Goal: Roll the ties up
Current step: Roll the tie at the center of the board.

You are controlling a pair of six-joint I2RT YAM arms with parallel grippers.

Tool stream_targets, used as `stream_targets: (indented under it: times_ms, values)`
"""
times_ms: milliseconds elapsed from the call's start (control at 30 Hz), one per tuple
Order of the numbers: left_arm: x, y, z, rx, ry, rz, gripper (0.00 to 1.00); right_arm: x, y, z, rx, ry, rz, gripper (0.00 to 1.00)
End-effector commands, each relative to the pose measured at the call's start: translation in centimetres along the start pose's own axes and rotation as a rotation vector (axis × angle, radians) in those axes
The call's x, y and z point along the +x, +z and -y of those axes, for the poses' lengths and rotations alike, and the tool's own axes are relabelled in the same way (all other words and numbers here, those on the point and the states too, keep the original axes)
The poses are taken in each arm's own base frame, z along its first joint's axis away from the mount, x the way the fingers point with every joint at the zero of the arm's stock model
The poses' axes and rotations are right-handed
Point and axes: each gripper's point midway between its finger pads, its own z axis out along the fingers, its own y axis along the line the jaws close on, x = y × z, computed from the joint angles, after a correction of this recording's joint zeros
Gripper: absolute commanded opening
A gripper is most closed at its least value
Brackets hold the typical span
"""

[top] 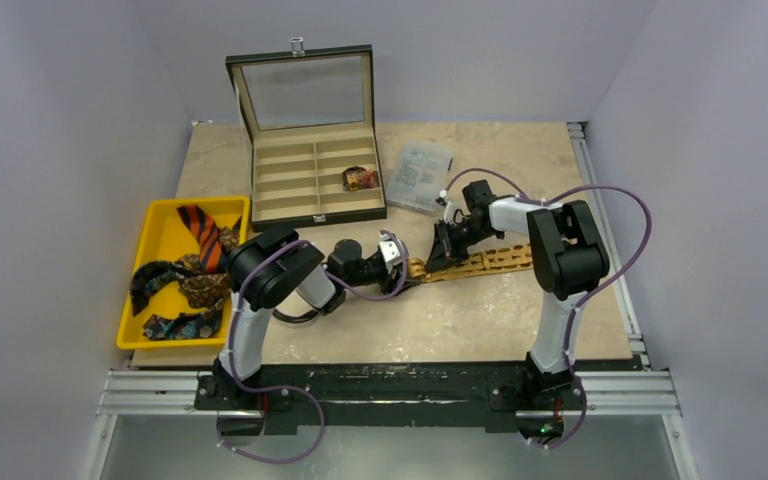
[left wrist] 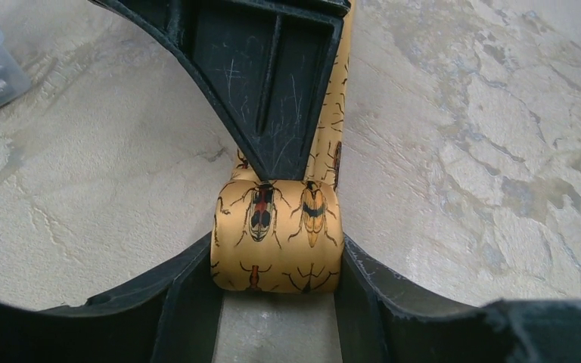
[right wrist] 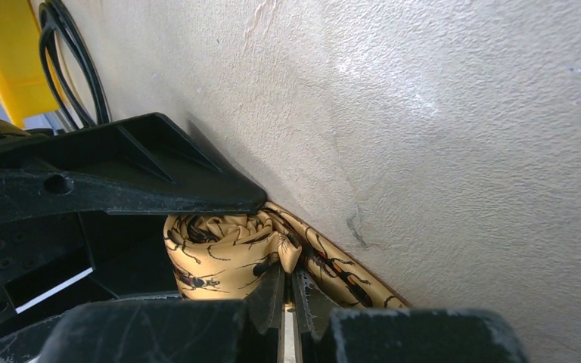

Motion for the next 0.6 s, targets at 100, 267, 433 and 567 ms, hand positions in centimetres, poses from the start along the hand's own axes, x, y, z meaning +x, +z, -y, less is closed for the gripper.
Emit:
stream_targets:
  times_ms: [100, 267, 433, 567]
  values:
    - [-1.3, 1.5, 2.3, 0.089, 0.011, 0.101, 0.53, 3.5, 1.7, 8.3, 0.310, -0.003, -0.119, 0.00]
    - [-1.1, 2.2, 1.8, 0.085, 0.005, 0.118, 0.53, 3.6, 1.6, 8.7, 0.332, -0.001, -0.124, 0.00]
    - [-1.4, 3.1, 1.6, 0.090, -0.009, 0.131, 0.49, 3.6, 1.6, 8.7, 0.334, -0.004, -0.122, 0.00]
    - [-1.1, 3.3, 1.7, 0.099, -0.006, 0.128, 0.44, 3.5, 1.5, 8.7, 0.339, -0.003, -0.114, 0.00]
